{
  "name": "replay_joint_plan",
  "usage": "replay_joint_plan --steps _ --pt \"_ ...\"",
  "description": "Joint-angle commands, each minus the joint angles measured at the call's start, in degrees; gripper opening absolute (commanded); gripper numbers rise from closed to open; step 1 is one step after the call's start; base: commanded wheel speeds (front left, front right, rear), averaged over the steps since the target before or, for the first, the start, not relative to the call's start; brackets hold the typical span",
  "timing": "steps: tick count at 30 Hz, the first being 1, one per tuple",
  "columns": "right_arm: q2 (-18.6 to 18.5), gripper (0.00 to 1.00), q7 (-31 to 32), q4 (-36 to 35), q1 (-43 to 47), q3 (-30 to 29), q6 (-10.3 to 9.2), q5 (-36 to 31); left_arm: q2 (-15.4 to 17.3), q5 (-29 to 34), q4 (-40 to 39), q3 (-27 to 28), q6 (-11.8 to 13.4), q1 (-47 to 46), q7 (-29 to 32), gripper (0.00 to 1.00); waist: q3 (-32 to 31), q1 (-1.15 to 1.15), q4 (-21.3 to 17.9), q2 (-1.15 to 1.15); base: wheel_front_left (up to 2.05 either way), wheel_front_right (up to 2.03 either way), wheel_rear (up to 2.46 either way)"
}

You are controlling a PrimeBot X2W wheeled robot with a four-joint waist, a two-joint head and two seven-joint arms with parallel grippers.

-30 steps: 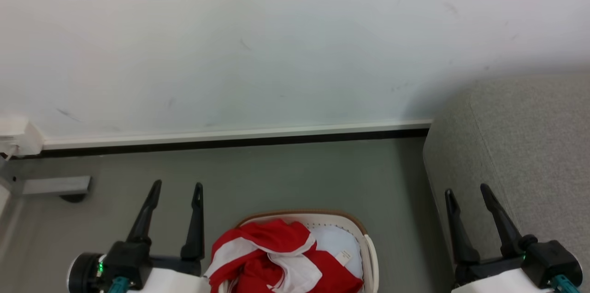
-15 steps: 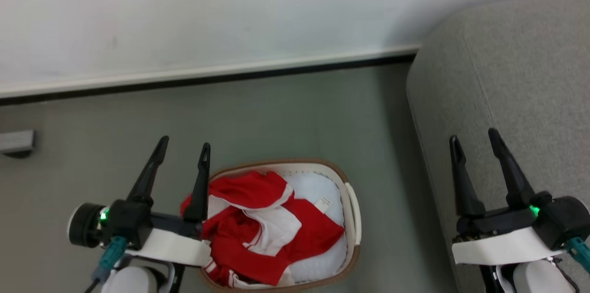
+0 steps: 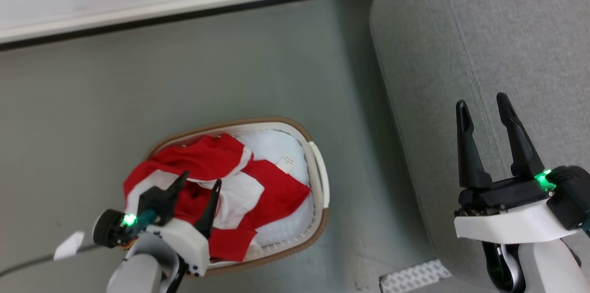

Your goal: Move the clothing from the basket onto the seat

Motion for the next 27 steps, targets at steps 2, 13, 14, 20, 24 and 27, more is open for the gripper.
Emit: replay_joint_plan --steps 2,13,14,20,24,27 --pt "-0.2 1.0 0.0 -0.7 -1.5 0.2 -0.1 0.6 0.6 -2.1 5.7 -1.5 -0.4 -3.7 2.8 1.0 3.1 -0.01 -2.4 0.0 0.0 0.0 0.0" --pt "-0.1 1.0 0.0 -4.7 -4.9 1.8 -0.1 3.3 4.0 -11.0 21.6 -12.5 -0.3 -13.9 15.0 1.0 10.0 -0.01 -6.9 0.0 0.0 0.0 0.0" --pt "-0.1 1.0 0.0 -5.0 -5.2 1.9 -0.1 3.6 4.3 -12.0 22.5 -13.4 -0.3 -14.6 15.6 1.0 10.6 -0.01 -7.4 0.0 0.0 0.0 0.0" --pt "-0.1 1.0 0.0 -6.3 -6.2 2.2 -0.1 5.4 7.1 -16.2 26.4 -17.5 -0.3 -17.8 18.2 1.0 13.7 -0.01 -9.9 0.0 0.0 0.0 0.0" --pt "-0.1 1.0 0.0 -7.1 -6.7 2.4 -0.1 6.3 8.8 -17.6 29.1 -18.7 -0.3 -20.2 18.7 1.0 15.7 -0.01 -11.5 0.0 0.0 0.0 0.0" --pt "-0.1 1.0 0.0 -7.4 -6.8 2.0 -0.1 6.9 9.6 -17.9 31.3 -19.3 -0.3 -22.0 19.0 1.0 17.1 -0.01 -12.4 0.0 0.0 0.0 0.0"
